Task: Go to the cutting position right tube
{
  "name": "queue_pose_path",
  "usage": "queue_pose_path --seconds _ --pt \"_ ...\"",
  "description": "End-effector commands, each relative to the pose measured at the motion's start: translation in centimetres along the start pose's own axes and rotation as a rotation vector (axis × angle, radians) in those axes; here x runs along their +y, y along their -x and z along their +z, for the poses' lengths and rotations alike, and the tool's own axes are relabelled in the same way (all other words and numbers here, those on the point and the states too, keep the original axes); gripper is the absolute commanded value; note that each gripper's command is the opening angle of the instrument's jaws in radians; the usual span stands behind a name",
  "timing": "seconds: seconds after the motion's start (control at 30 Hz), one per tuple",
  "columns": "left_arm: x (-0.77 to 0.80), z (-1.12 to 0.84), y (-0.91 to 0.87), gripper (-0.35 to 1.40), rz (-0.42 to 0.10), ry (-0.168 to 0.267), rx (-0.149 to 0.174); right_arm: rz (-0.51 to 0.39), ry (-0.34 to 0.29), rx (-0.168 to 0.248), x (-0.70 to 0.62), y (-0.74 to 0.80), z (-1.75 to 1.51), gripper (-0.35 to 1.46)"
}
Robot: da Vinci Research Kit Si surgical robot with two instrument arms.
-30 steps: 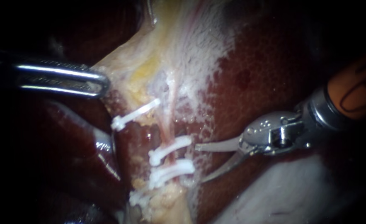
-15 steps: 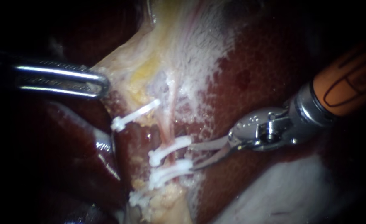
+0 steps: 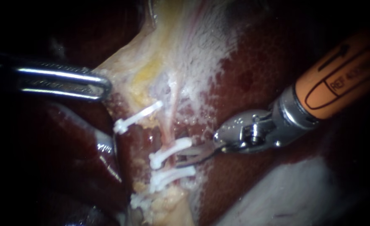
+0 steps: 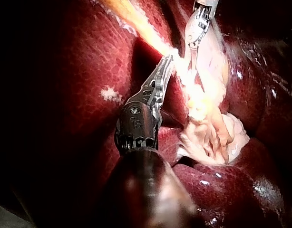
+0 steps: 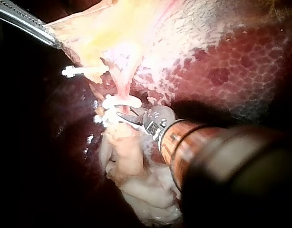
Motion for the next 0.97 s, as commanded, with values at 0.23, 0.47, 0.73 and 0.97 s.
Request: queue_pose_path --seconds 0.23,0.47,0.73,0.97 --pt "0.00 0.01 0.00 -0.35 0.000 0.001 0.000 -0.009 -0.045 -0.009 0.02 -0.08 0.09 0.14" --pt "-0.01 0.02 -0.01 -0.35 0.001 0.002 0.000 -0.012 -0.047 -0.008 0.03 -0.11 0.14 0.14" --pt "-0.01 0.03 -0.01 -0.35 0.001 0.002 0.000 -0.013 -0.047 -0.008 0.03 -0.11 0.15 0.14" --pt "0.00 0.03 -0.01 -0.35 0.001 0.002 0.000 -0.014 -0.046 -0.009 0.03 -0.10 0.17 0.14"
